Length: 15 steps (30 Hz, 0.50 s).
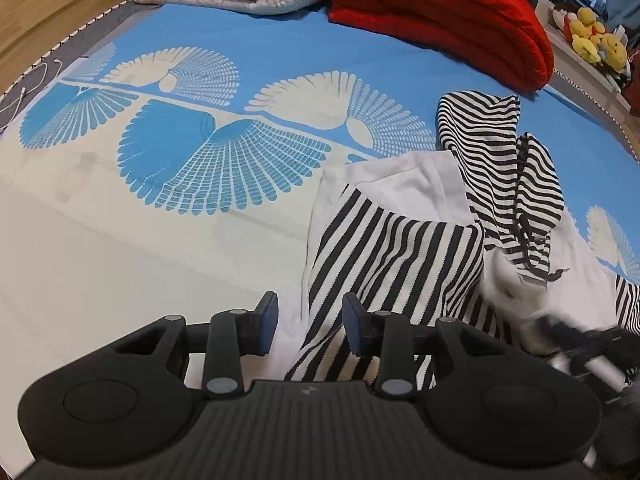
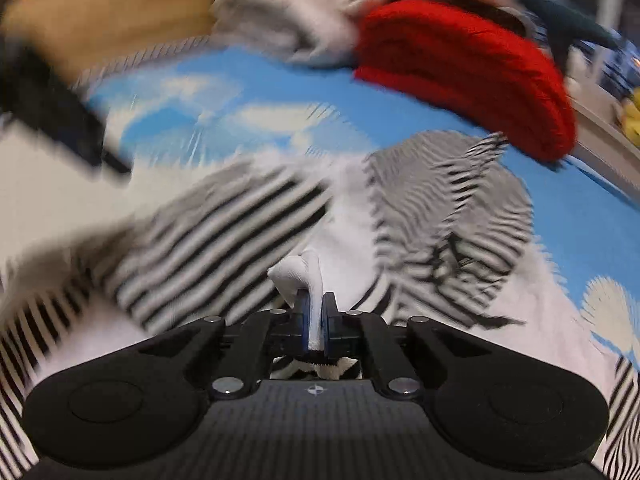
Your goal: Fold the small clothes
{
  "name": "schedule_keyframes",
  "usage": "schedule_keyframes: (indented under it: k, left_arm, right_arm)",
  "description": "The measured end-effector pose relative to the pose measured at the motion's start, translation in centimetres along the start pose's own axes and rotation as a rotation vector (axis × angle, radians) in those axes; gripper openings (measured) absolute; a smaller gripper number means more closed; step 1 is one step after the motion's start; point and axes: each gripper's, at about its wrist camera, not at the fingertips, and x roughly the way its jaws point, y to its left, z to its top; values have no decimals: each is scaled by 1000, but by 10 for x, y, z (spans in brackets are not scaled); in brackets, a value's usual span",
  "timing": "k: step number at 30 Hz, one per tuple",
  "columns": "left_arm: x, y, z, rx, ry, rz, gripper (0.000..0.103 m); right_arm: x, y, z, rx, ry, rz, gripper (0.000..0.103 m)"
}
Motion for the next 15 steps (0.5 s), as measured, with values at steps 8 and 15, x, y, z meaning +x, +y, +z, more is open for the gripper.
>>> schedule_keyframes:
  k: [8, 15]
  left_arm:
    - [-2, -3, 0, -3, -6, 0, 39]
    - [1, -12, 0, 5, -4, -3, 41]
  right_arm:
    - [-72, -98, -7, 430, -187, -109, 5]
    - [-67, -173, -73, 812, 44, -206, 6]
